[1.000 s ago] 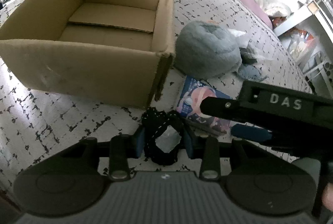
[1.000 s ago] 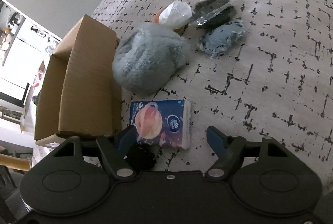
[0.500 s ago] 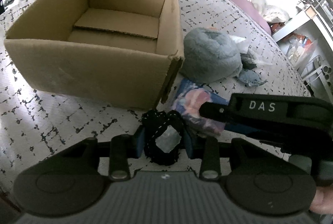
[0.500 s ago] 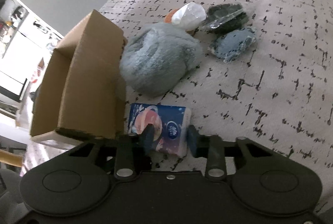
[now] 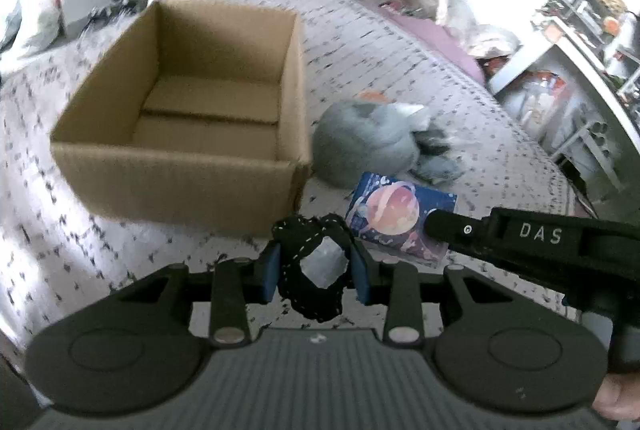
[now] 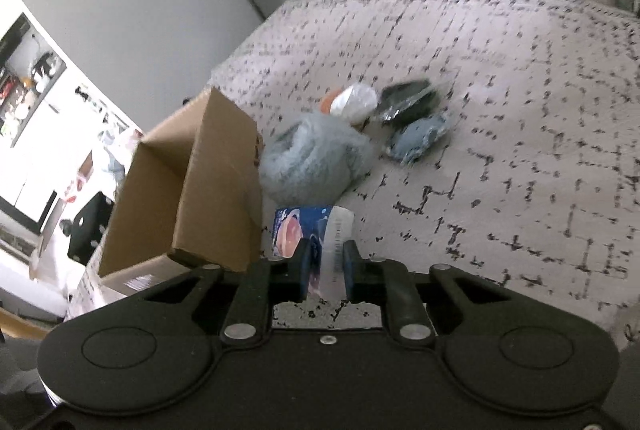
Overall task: Organize soft objects
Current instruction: 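Grasp the black scrunchie with the left tool while the right tool grasps the planet card, then carry both items over the box and release them inside with both tools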
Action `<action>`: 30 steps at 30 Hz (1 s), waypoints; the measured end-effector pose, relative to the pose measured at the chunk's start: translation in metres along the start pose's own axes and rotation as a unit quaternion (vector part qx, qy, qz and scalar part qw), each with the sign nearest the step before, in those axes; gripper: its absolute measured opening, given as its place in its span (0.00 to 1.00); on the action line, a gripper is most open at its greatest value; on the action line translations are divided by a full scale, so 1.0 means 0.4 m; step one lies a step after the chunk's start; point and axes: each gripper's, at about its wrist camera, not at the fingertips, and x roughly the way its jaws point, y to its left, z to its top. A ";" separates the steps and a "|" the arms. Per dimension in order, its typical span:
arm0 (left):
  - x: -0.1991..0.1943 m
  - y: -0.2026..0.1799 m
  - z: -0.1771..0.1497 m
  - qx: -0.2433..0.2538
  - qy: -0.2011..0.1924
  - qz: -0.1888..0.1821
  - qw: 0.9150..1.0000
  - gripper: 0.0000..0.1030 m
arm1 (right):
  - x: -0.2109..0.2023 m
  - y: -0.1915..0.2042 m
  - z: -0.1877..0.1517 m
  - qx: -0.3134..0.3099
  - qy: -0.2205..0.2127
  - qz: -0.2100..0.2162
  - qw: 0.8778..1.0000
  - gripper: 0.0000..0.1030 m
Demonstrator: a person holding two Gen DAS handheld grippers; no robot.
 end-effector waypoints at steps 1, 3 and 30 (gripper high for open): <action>-0.010 -0.005 0.006 0.006 -0.003 -0.003 1.000 0.35 | -0.012 0.004 0.001 -0.002 -0.007 -0.004 1.000 0.15; -0.031 -0.012 0.016 0.012 -0.009 -0.009 1.000 0.35 | -0.034 0.012 0.003 -0.005 -0.022 -0.010 1.000 0.15; -0.153 0.078 0.178 0.079 -0.036 -0.058 0.995 0.35 | -0.105 0.222 0.033 -0.051 -0.103 0.007 0.993 0.15</action>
